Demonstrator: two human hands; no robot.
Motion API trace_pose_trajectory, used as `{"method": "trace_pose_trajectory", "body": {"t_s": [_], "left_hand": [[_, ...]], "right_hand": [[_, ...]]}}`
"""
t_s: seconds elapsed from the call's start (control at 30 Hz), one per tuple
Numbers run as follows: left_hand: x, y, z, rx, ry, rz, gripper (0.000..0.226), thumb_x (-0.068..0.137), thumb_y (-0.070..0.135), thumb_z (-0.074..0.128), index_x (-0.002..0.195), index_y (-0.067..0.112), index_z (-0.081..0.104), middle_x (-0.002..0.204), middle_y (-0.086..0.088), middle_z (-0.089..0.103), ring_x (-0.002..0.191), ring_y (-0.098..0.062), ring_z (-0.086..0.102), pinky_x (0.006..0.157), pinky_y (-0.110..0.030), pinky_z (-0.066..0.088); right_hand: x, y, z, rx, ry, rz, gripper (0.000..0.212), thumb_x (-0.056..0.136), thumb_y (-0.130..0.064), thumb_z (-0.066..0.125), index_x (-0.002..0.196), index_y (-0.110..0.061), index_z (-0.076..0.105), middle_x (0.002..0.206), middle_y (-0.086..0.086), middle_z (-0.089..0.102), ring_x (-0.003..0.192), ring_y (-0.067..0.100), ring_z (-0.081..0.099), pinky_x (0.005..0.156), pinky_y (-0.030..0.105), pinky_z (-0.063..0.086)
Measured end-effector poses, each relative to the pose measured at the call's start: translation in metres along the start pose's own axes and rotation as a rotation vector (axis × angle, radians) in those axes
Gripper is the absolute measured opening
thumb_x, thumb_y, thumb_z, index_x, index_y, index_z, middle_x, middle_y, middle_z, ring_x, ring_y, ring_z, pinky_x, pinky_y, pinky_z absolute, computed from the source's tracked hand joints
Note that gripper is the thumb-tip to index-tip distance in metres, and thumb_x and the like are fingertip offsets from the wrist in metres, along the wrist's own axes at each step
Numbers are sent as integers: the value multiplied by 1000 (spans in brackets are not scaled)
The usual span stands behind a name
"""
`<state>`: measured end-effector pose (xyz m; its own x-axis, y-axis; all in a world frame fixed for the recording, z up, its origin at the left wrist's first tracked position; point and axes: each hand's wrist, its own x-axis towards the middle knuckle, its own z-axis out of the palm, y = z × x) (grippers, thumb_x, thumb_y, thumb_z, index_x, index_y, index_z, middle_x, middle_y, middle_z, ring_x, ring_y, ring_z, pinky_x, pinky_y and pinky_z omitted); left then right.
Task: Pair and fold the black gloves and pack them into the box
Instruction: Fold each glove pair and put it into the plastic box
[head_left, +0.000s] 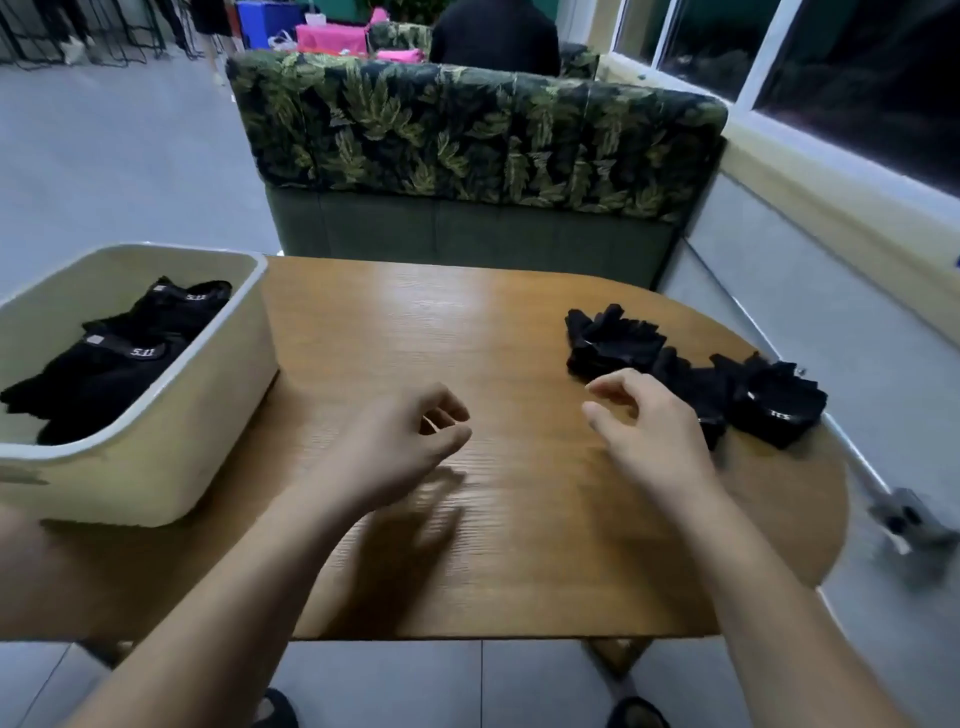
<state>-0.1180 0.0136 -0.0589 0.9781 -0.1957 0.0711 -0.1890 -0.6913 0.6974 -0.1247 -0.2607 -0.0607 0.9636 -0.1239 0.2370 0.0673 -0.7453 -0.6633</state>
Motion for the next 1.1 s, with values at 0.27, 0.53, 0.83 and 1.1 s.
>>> {"method": "trace_pose_trajectory", "body": {"t_s": [0.27, 0.53, 0.83, 1.1], "left_hand": [[-1, -11, 49, -6, -50, 42, 11, 96, 37, 75, 106, 32, 74, 93, 14, 72, 87, 1, 67, 83, -24, 54], [-10, -13, 61, 44, -35, 173, 11, 94, 37, 76, 104, 32, 74, 98, 18, 63, 92, 1, 64, 83, -16, 48], [-31, -1, 63, 112, -63, 229, 19, 94, 45, 74, 112, 36, 72, 103, 21, 61, 99, 4, 60, 80, -5, 41], [-45, -2, 59, 67, -25, 295, 56, 86, 47, 83, 135, 46, 55, 127, 27, 54, 120, 4, 56, 97, -15, 45]], "right_hand": [[1, 65, -18, -185, 159, 35, 29, 95, -22, 73, 124, -25, 70, 127, -4, 65, 125, 21, 54, 108, 39, 41], [-4, 83, -17, -323, 48, 138, 46, 101, -35, 65, 146, -22, 58, 141, 1, 64, 133, 27, 55, 117, 48, 39], [-45, 71, -8, -475, -22, 41, 44, 103, -43, 60, 143, -25, 58, 132, -6, 62, 127, 18, 53, 110, 40, 37], [-83, 31, 21, -304, -124, -226, 41, 100, -42, 61, 138, -27, 62, 125, -13, 63, 117, 11, 54, 102, 32, 43]]}}
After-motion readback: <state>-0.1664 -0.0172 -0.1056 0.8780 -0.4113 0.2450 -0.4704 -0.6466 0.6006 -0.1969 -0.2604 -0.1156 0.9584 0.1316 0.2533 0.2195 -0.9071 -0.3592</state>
